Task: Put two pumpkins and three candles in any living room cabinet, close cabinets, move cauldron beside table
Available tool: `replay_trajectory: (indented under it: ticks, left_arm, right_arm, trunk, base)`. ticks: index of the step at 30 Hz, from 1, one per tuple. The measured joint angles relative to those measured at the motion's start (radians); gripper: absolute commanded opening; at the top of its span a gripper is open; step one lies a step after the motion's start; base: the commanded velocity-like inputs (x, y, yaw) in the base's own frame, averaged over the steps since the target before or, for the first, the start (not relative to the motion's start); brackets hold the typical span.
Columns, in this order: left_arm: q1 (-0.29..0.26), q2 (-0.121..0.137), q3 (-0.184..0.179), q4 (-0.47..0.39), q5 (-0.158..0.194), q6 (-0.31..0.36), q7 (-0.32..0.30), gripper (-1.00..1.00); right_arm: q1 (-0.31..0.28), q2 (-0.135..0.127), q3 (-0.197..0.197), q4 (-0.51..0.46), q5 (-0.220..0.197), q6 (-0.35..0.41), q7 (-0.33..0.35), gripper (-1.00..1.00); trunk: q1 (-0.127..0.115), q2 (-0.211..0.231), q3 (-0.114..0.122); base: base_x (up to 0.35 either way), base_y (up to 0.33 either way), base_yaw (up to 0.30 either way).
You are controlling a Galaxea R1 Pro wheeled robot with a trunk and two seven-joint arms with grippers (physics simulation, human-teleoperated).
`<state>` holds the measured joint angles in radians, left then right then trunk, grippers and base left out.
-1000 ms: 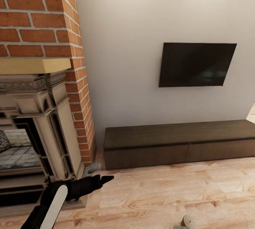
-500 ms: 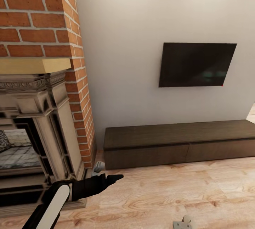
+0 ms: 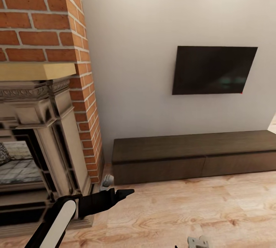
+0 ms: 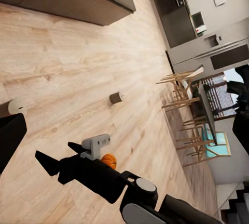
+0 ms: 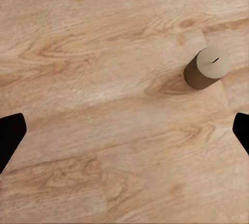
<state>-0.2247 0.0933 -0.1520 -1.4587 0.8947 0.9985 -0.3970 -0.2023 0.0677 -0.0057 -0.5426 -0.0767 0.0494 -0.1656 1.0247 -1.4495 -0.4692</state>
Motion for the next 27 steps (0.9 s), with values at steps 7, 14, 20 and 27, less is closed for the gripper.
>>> replay_trajectory:
  ticks: [7, 14, 20, 27]
  left_arm:
    - [0.000, 0.000, -0.004, -0.004, 0.001, 0.000, 0.000, 1.00]
    - [0.000, -0.001, -0.005, -0.006, 0.003, 0.000, -0.003, 1.00]
    - [0.000, -0.006, -0.007, -0.004, 0.010, -0.001, -0.019, 1.00]
    - [0.000, -0.006, -0.007, -0.002, 0.010, -0.002, -0.020, 1.00]
  right_arm:
    - [0.000, -0.006, -0.001, -0.003, -0.194, -0.013, 0.129, 1.00]
    - [-0.020, -0.008, -0.002, -0.075, -0.317, -0.049, 0.211, 1.00]
    - [-0.048, -0.012, -0.004, -0.147, -0.469, -0.089, 0.227, 1.00]
    - [-0.079, -0.048, -0.002, -0.144, -0.758, -0.096, 0.280, 1.00]
  trunk:
    - [0.000, 0.000, 0.000]
    - [0.000, 0.000, 0.000]
    - [0.000, 0.000, 0.000]
    - [0.000, 0.000, 0.000]
  base:
    - [0.049, 0.000, 0.000]
    - [0.003, 0.000, 0.000]
    - [0.000, 0.000, 0.000]
    - [0.000, 0.000, 0.000]
